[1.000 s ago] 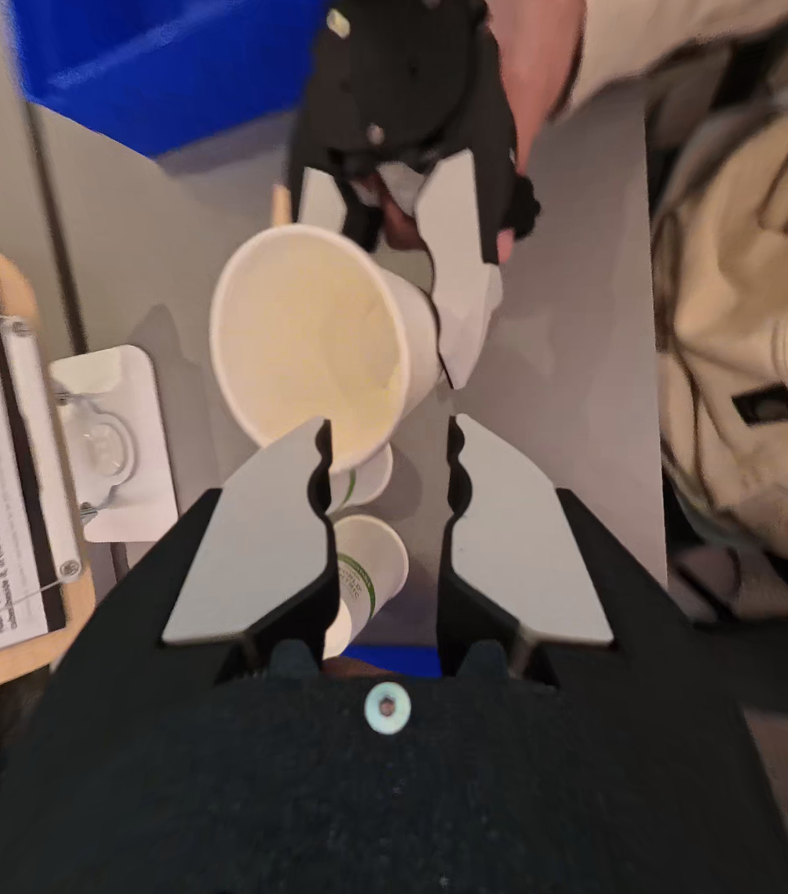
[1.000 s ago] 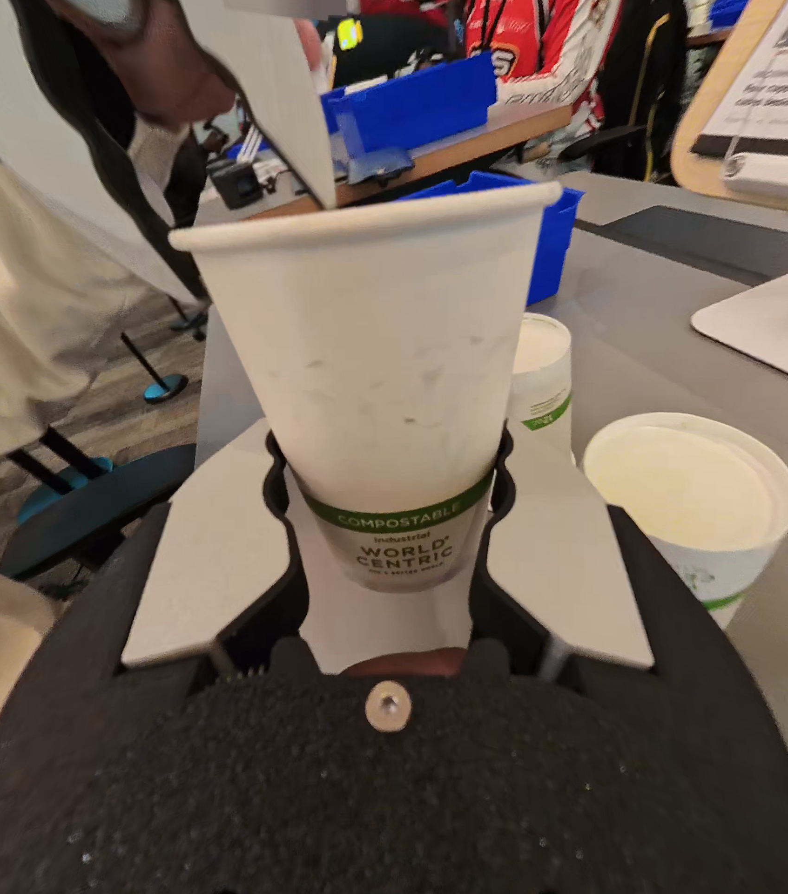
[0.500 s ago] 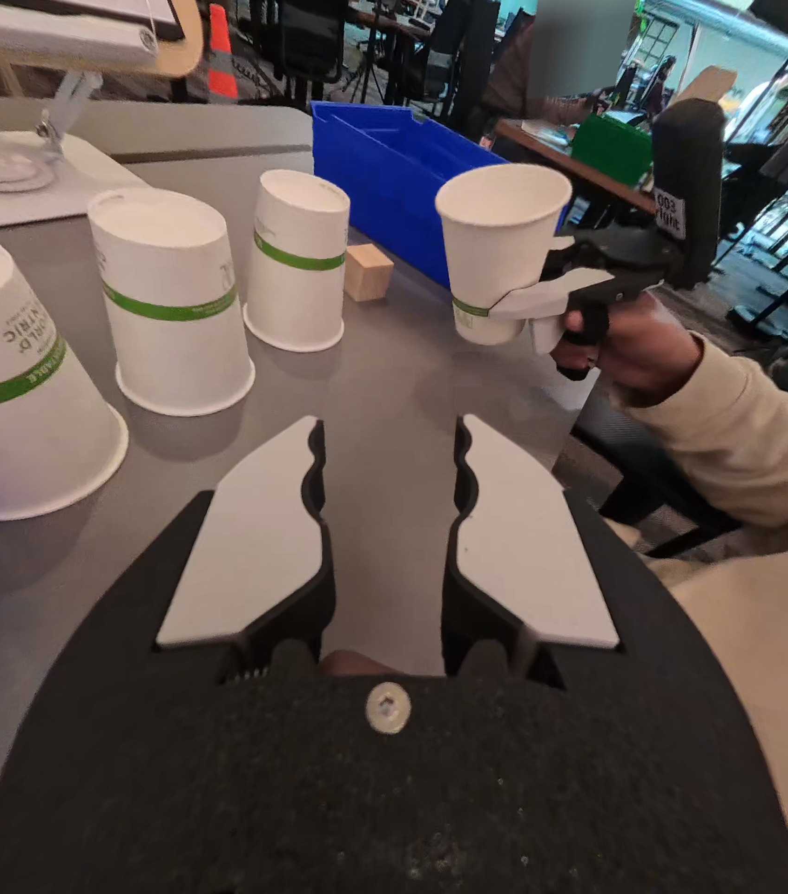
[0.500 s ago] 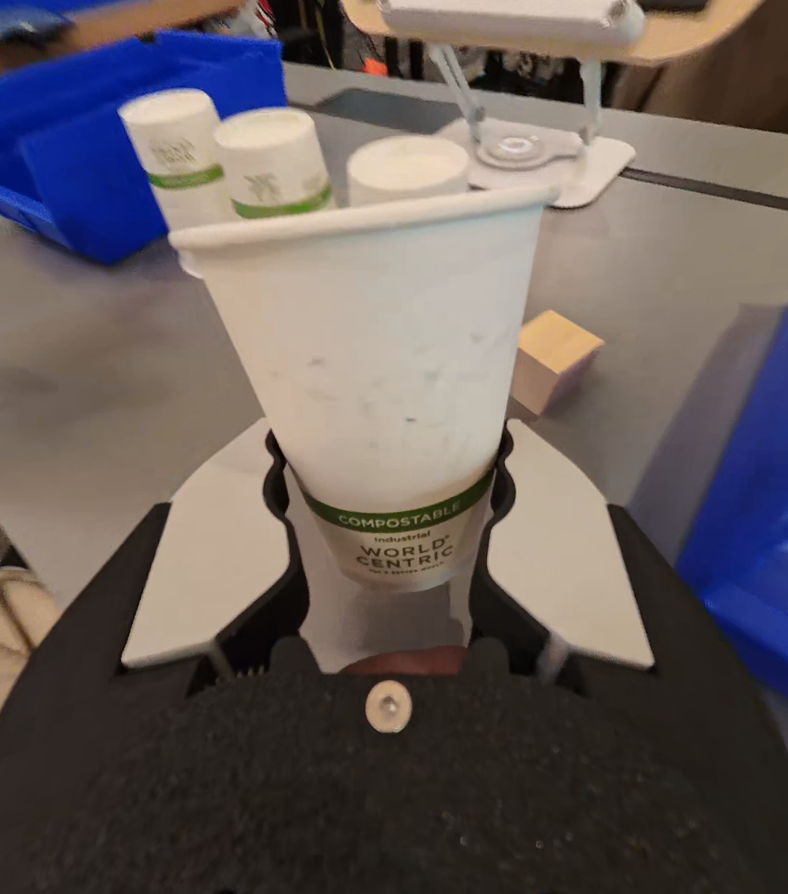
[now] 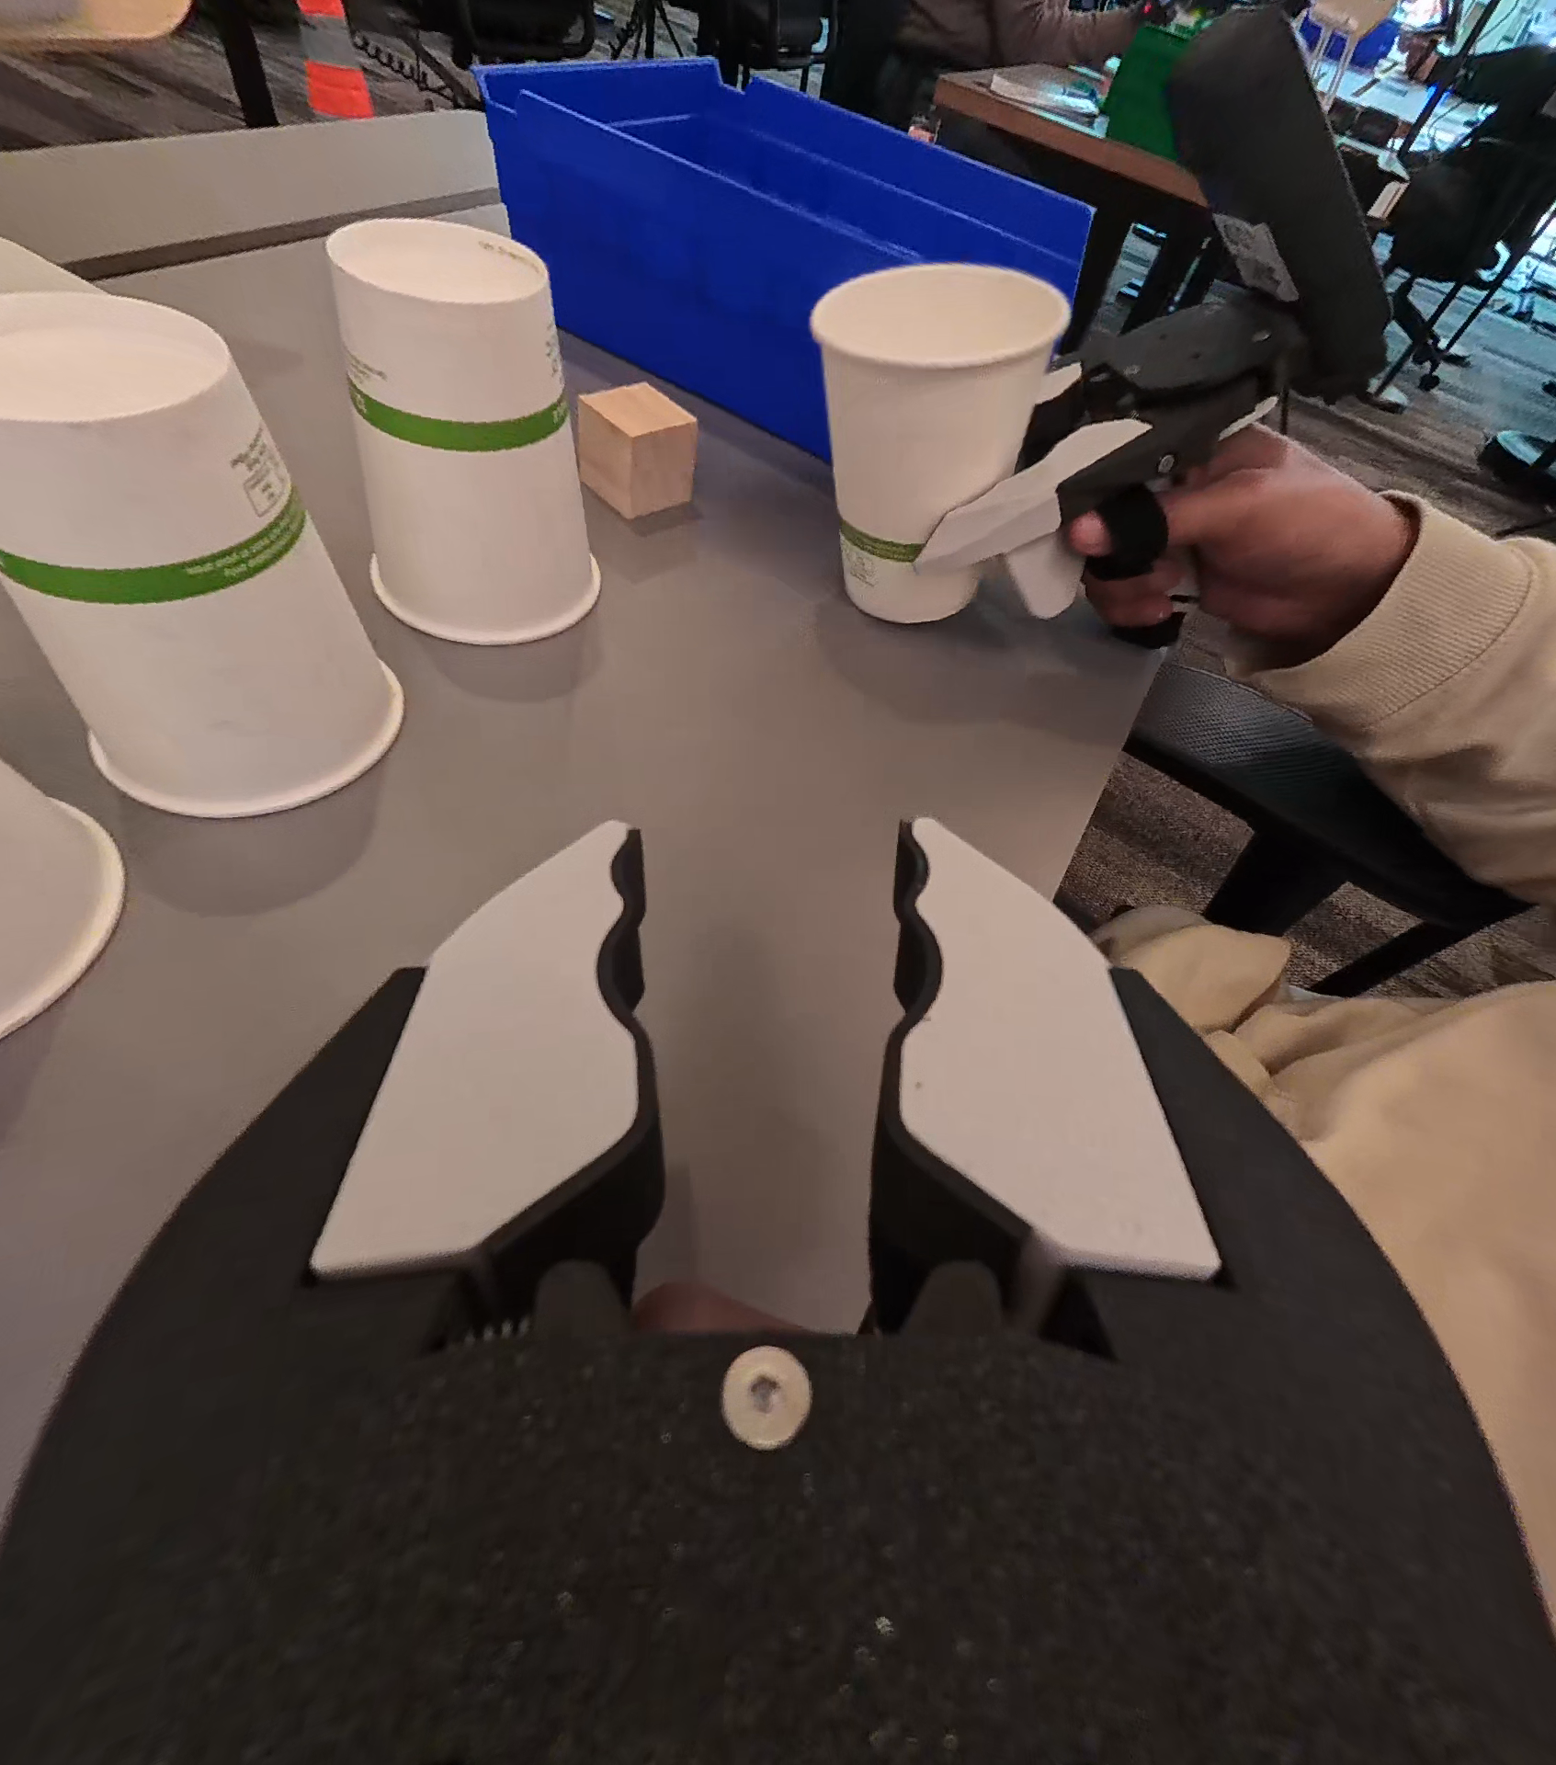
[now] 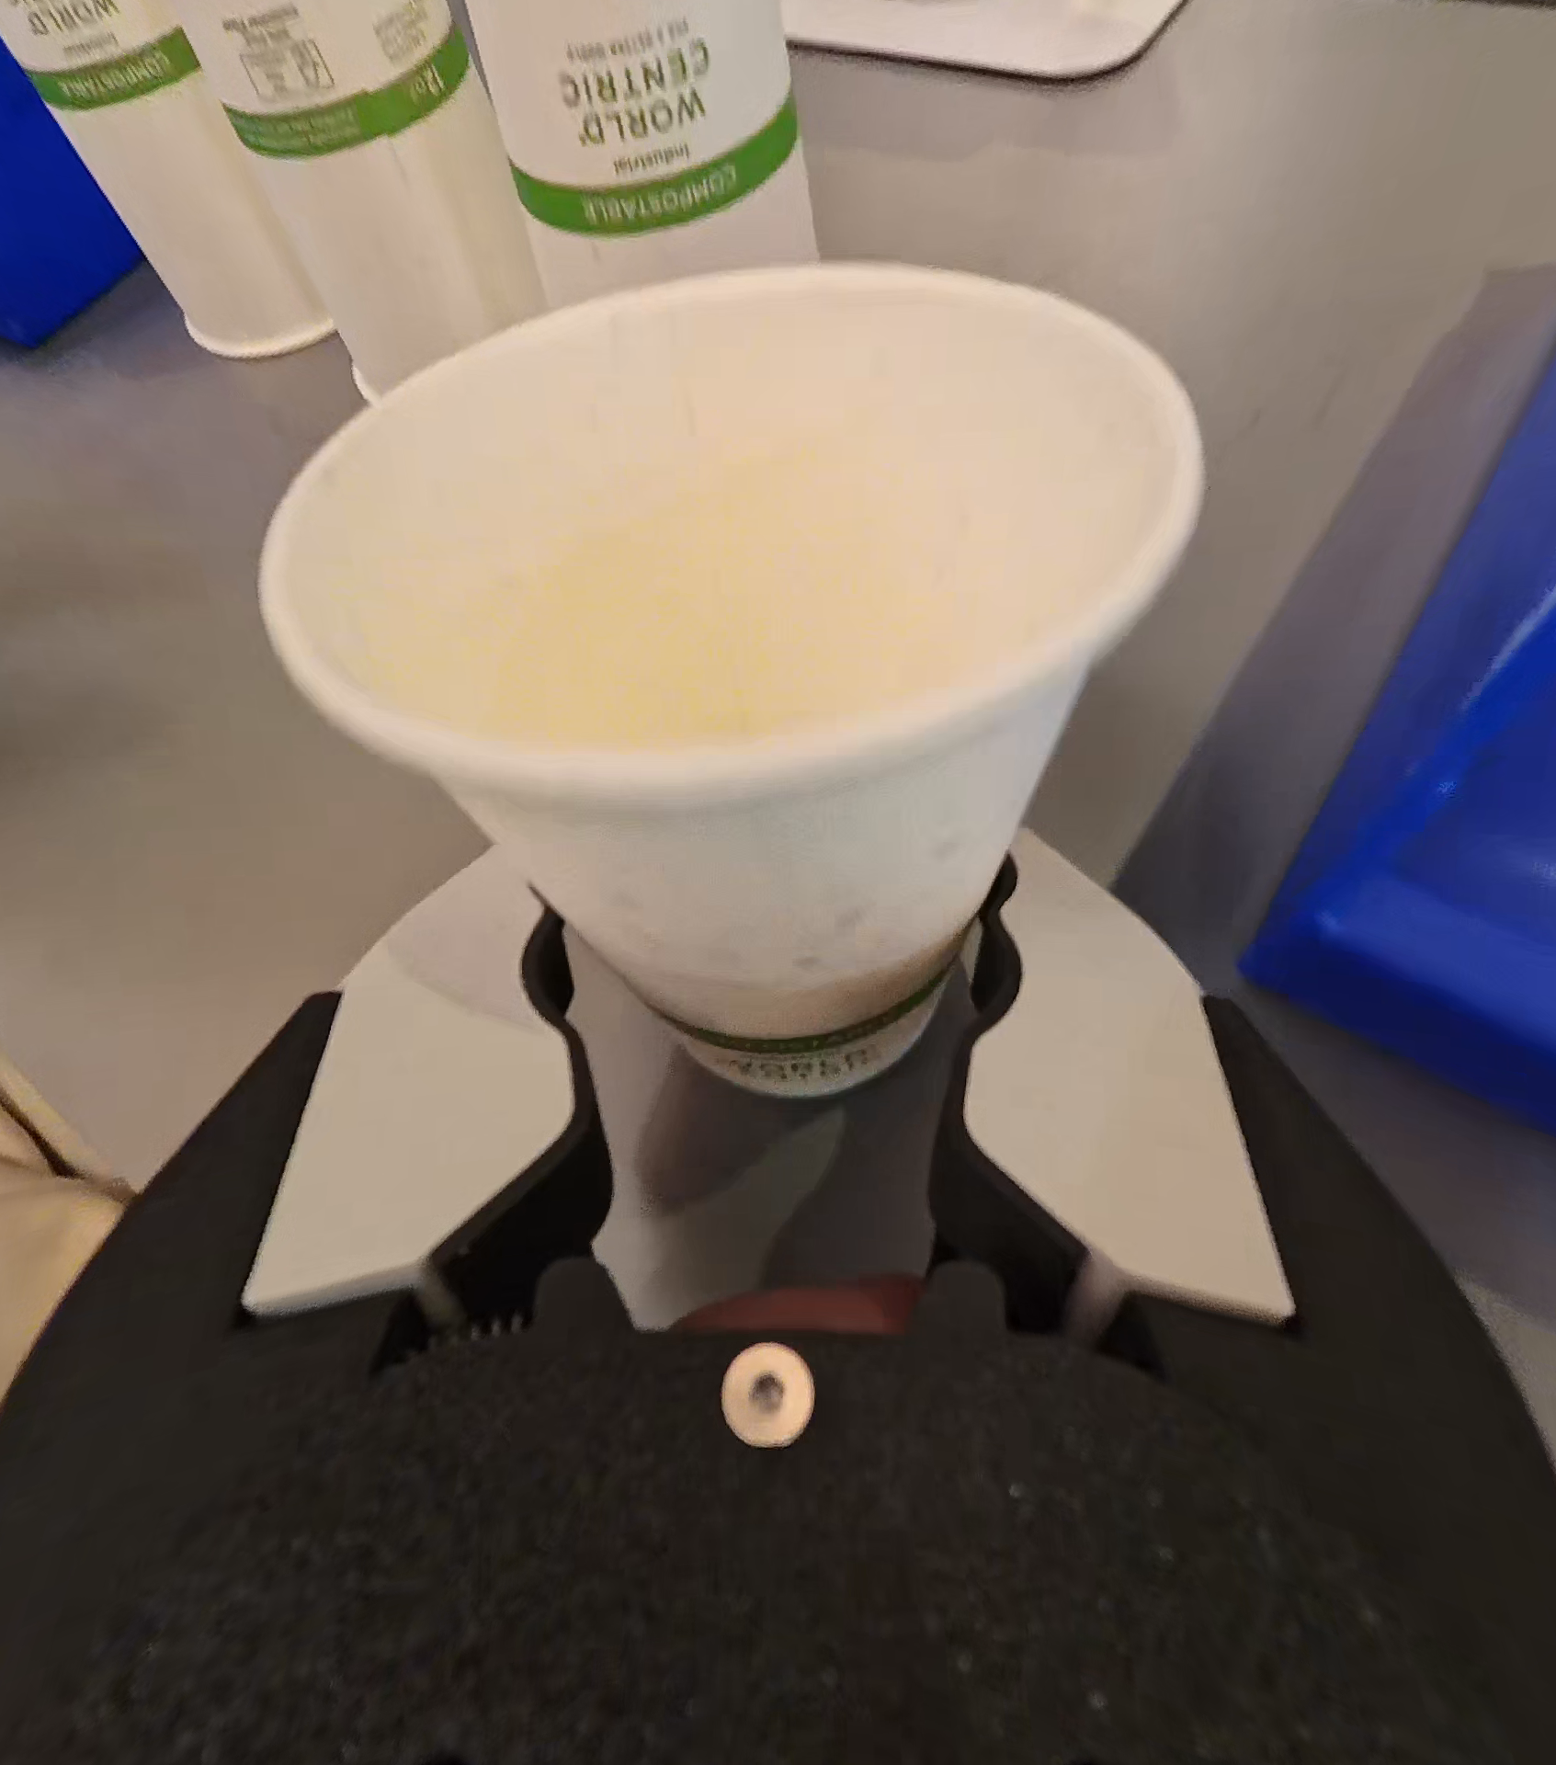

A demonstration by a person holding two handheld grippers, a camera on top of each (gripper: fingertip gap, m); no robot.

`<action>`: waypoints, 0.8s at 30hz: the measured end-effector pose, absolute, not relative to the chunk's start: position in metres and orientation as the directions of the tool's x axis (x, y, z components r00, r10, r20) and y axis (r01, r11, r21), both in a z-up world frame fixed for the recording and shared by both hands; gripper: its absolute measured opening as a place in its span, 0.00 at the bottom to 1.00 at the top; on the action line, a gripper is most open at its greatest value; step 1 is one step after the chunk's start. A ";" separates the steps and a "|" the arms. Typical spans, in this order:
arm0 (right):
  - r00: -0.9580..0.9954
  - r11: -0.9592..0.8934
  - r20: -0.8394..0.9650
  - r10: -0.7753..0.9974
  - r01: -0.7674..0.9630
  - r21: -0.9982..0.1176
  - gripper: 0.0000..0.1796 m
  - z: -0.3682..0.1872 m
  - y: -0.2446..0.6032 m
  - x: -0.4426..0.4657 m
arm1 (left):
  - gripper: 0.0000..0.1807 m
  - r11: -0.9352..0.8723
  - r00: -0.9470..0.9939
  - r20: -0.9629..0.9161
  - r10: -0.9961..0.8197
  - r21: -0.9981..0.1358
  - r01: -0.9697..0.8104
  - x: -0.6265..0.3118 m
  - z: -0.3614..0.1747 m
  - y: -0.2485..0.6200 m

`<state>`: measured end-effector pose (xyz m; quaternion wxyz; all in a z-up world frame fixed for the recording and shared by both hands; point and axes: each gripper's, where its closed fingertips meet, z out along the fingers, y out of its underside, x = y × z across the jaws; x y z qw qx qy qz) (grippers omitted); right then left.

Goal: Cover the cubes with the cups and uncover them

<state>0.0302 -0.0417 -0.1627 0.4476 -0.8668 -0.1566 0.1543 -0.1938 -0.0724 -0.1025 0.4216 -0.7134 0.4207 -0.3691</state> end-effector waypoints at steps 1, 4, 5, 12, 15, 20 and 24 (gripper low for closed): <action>0.907 -0.562 -0.124 0.402 0.138 -0.815 0.47 -0.165 -0.044 0.033 | 0.28 -0.293 0.371 0.176 -0.912 -0.911 -0.289 -0.193 -0.103 -0.073; 0.916 -0.567 -0.125 0.381 0.124 -0.814 0.47 -0.166 -0.046 0.038 | 0.28 -0.297 0.377 0.176 -0.909 -0.909 -0.292 -0.192 -0.105 -0.073; 0.918 -0.573 -0.130 0.376 0.120 -0.811 0.47 -0.167 -0.046 0.039 | 0.28 -0.298 0.386 0.172 -0.906 -0.908 -0.294 -0.193 -0.106 -0.071; 0.925 -0.604 -0.126 0.359 0.127 -0.787 0.50 -0.172 -0.054 0.043 | 0.30 -0.318 0.552 0.108 -0.827 -0.899 -0.302 -0.207 -0.118 -0.050; 0.922 -0.618 -0.132 0.364 0.133 -0.775 0.50 -0.174 -0.072 0.041 | 0.31 -0.350 0.632 0.100 -0.768 -0.892 -0.284 -0.219 -0.123 -0.040; 0.895 -0.601 -0.136 0.424 0.166 -0.782 0.48 -0.176 -0.121 0.008 | 0.31 -0.393 0.735 0.096 -0.671 -0.887 -0.244 -0.243 -0.130 -0.028; 0.829 -0.514 -0.040 0.557 0.307 -0.801 0.49 -0.143 -0.140 -0.032 | 0.31 -0.413 0.762 0.110 -0.639 -0.884 -0.218 -0.249 -0.133 -0.027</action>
